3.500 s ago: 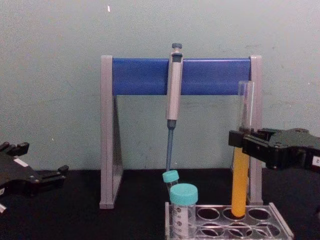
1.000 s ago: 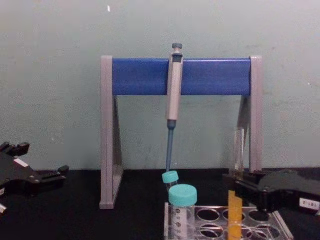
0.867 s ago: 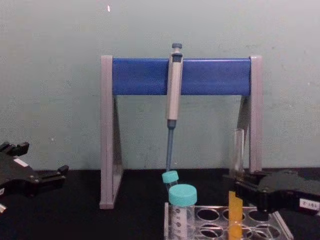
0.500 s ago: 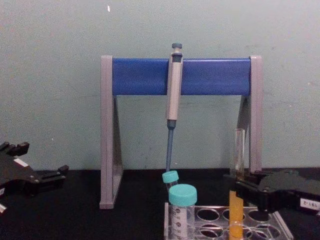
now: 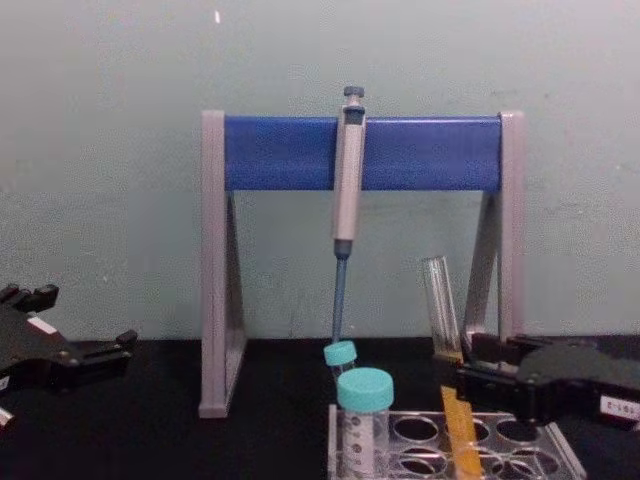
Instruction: Pick up the test tube from the test tube rack, shake it, then place it back into the test tube rack.
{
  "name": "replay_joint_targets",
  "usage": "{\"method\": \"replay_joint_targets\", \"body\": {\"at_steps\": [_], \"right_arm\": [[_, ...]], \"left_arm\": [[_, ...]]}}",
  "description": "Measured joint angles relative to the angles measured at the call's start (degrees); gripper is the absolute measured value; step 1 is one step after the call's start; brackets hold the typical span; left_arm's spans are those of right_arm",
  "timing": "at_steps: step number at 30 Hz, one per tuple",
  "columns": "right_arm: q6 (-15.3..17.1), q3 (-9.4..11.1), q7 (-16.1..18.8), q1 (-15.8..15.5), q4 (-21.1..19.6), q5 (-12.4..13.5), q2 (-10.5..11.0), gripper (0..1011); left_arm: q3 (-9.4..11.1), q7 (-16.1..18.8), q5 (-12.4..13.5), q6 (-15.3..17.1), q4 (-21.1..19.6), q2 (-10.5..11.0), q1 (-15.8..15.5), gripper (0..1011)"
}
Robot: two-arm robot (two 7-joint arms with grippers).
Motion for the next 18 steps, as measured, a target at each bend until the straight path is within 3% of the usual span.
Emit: {"method": "replay_joint_targets", "body": {"at_steps": [9, 14, 18], "right_arm": [[0.0, 0.0, 0.0, 0.0, 0.0, 0.0, 0.0, 904], [0.0, 0.0, 0.0, 0.0, 0.0, 0.1, 0.0, 1000], [0.0, 0.0, 0.0, 0.0, 0.0, 0.1, 0.0, 1000]], "left_arm": [[0.0, 0.0, 0.0, 0.0, 0.0, 0.0, 0.0, 1002], [0.0, 0.0, 0.0, 0.0, 0.0, 0.0, 0.0, 1002], [0.0, 0.0, 0.0, 0.0, 0.0, 0.0, 0.0, 1001]]}}
